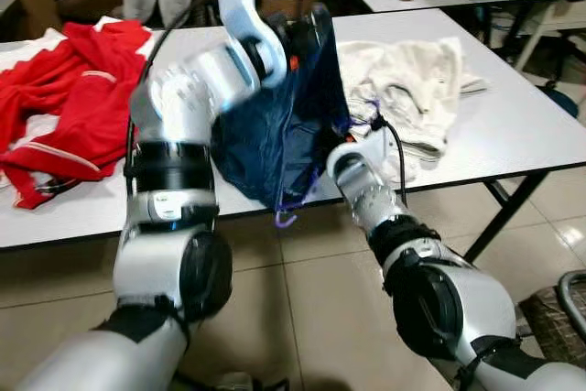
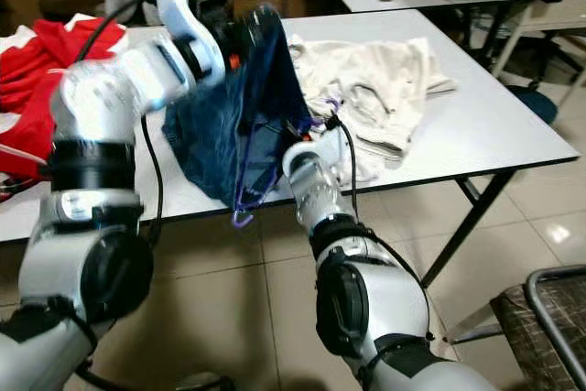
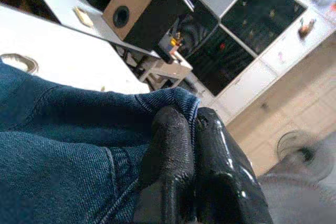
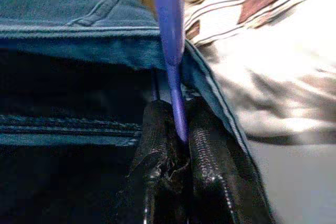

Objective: Hang hanger

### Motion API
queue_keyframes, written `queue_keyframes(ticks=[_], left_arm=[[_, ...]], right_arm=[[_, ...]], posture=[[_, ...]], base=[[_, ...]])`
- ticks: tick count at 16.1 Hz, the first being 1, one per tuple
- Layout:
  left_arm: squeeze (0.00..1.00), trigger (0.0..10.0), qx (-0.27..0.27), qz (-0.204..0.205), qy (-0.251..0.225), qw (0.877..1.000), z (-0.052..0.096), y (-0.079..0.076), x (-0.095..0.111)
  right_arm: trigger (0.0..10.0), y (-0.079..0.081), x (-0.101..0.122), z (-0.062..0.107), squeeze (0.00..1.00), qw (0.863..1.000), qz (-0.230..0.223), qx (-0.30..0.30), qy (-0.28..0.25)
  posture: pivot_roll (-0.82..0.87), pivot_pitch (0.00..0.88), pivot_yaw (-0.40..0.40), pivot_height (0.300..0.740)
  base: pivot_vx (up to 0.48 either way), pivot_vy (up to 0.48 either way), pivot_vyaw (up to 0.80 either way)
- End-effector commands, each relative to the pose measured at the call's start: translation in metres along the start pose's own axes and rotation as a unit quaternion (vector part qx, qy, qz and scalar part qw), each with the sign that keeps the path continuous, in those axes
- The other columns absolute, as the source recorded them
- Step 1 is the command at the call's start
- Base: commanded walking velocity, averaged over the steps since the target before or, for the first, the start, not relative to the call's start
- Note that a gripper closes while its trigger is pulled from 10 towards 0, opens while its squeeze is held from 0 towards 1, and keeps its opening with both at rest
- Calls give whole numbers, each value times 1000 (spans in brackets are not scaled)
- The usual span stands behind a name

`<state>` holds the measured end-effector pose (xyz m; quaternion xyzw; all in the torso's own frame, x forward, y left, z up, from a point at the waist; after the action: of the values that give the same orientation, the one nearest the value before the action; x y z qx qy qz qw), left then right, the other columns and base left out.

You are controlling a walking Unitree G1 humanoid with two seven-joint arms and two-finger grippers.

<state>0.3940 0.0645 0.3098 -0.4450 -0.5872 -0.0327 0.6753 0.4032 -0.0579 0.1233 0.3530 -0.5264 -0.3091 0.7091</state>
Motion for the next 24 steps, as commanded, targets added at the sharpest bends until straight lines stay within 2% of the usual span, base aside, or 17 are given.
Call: queue_keyframes(ticks=[1,3,4,6,7,9,11,12,13,14,16,17,18,20,22,23,24], left_arm=[[0,0,-40,3,-15,999,-4,-24,15],[0,0,-28,-34,-15,999,-7,-21,19],[0,0,-7,-42,-20,999,-8,-15,23],[0,0,47,-103,-34,993,-5,5,33],[0,0,90,-202,-37,975,2,21,41],[0,0,142,-238,-59,959,14,43,57],[0,0,206,-293,-58,932,29,72,68],[0,0,241,-330,-43,912,38,88,68],[0,0,277,-360,-16,891,48,110,61],[0,0,305,-374,15,876,57,129,49],[0,0,321,-391,41,862,63,142,39],[0,0,337,-415,94,840,72,161,15],[0,0,338,-417,104,838,74,165,10],[0,0,330,-432,131,829,75,170,-6],[0,0,284,-417,118,855,62,160,-15],[0,0,275,-419,107,859,59,157,-11],[0,0,262,-412,78,869,54,149,-2]], right_arm=[[10000,-20,-10,4,0,999,0,-43,7],[10000,-21,-9,4,0,999,29,-35,12],[10000,-20,-9,4,0,998,45,-28,20],[10000,-26,0,6,0,998,58,-16,10],[10000,-33,10,7,0,999,41,-4,-1],[10000,-40,24,10,0,999,33,19,-8],[10000,-40,37,15,0,998,11,63,4],[10000,-36,44,21,0,996,-3,90,15],[10000,-25,54,34,0,989,-44,135,29],[10000,-11,67,48,0,980,-84,178,35],[10000,-2,77,60,0,972,-108,207,37],[10000,16,101,88,0,960,-122,250,27],[10000,19,105,93,0,959,-122,256,25],[10000,21,116,105,0,964,-85,251,16],[10000,9,110,103,0,980,-7,198,23],[10000,0,102,97,0,986,30,164,33],[10000,-14,86,90,0,987,86,125,60]], posture=[[141,0,84,740],[124,0,100,740],[119,0,103,740],[97,0,114,740],[82,0,119,740],[67,0,120,740],[56,0,115,740],[50,0,115,740],[36,0,115,740],[13,0,124,740],[-3,0,129,740],[-33,0,140,740],[-33,0,140,740],[-60,0,152,740],[-83,0,153,740],[-85,0,150,740],[-83,0,146,740]], base=[[0,0,0],[0,0,0],[0,0,0],[0,0,0],[0,0,0],[0,0,0],[0,0,0],[0,0,0],[0,0,0],[0,0,0],[0,0,0],[0,0,0],[0,0,0],[0,0,0],[0,0,0],[0,0,0],[0,0,0]])
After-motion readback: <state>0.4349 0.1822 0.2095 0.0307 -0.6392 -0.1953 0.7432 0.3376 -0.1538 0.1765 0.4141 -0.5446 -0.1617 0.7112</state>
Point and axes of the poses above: a point about 5 cm out from each wrist's last joint towards the gripper, its own z axis pointing back from the gripper into the wrist, its own x axis along the axis of the wrist's last joint, y = z × x, the point moved 2 cm from there along -z, pointing out of the wrist towards the gripper, and after that the axes turned 5 degrees about -z, right-handed, at the moved point
